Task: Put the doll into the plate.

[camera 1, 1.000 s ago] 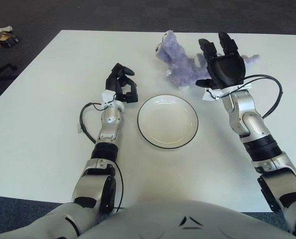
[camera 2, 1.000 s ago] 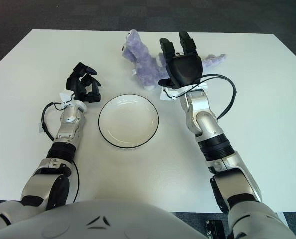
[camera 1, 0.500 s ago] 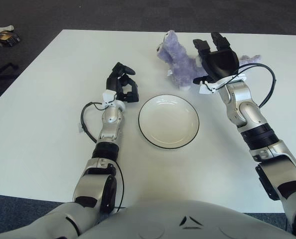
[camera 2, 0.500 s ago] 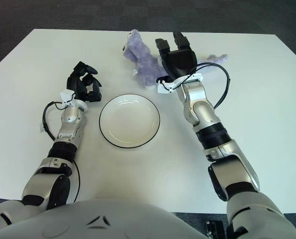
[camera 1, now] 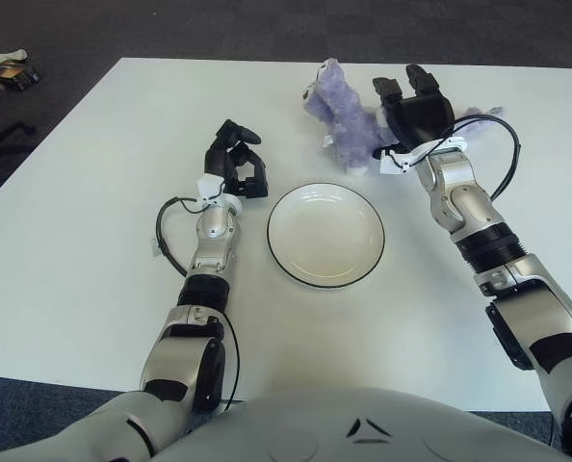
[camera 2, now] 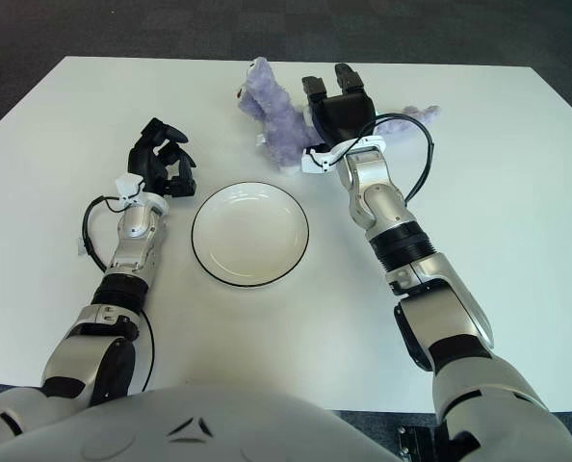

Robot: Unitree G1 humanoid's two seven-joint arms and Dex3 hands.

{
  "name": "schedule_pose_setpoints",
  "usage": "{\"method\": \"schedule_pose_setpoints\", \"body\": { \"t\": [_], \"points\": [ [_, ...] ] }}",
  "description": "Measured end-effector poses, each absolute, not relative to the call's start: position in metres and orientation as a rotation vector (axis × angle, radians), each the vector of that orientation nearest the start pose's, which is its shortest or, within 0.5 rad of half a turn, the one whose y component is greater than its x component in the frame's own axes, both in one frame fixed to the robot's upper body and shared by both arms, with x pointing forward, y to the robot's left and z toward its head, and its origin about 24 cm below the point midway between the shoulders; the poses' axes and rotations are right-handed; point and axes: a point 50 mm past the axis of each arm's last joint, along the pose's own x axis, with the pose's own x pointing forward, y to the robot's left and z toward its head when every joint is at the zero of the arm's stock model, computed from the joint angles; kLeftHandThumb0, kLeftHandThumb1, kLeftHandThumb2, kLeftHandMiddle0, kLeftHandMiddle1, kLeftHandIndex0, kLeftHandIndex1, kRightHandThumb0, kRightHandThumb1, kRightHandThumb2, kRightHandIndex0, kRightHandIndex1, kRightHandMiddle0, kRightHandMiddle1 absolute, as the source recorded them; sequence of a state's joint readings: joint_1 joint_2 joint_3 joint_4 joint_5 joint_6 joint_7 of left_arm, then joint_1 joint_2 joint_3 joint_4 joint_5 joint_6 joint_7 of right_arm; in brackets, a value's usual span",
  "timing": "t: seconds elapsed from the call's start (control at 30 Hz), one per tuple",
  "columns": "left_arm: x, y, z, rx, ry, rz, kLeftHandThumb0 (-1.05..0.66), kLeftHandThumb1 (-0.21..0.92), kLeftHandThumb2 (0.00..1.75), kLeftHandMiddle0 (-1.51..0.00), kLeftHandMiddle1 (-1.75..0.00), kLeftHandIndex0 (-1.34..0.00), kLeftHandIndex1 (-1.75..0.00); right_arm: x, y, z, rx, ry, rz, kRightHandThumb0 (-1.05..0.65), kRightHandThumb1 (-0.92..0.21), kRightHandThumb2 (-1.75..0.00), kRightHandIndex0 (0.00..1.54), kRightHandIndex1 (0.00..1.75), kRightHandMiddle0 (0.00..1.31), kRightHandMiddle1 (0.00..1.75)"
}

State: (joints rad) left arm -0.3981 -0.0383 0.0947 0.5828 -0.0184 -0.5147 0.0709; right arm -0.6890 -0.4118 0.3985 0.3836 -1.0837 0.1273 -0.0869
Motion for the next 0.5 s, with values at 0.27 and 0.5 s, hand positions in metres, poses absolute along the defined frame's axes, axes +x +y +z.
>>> {"method": "schedule_pose_setpoints", "body": {
  "t": [0.27, 0.5],
  "points": [
    [0.316, 0.135, 0.066, -0.094, -0.35, 0.063, -0.01, 0.18, 1.48, -0.6, -1.75, -0.59, -1.75, 0.368, -0.134, 0.145, -1.601, -0.358, 0.04, -0.84, -0.68, -0.56, 0.11, 0.02, 0.0, 0.46],
    [0.316, 0.137, 0.066, -0.099, -0.361, 0.078, -0.02, 0.09, 1.56, -0.8, -1.75, -0.6, -1.64, 0.373, -0.132, 0.146, -1.556, -0.298, 0.132, -0.9, -0.69, -0.51, 0.15, 0.04, 0.0, 0.54]
  ]
}}
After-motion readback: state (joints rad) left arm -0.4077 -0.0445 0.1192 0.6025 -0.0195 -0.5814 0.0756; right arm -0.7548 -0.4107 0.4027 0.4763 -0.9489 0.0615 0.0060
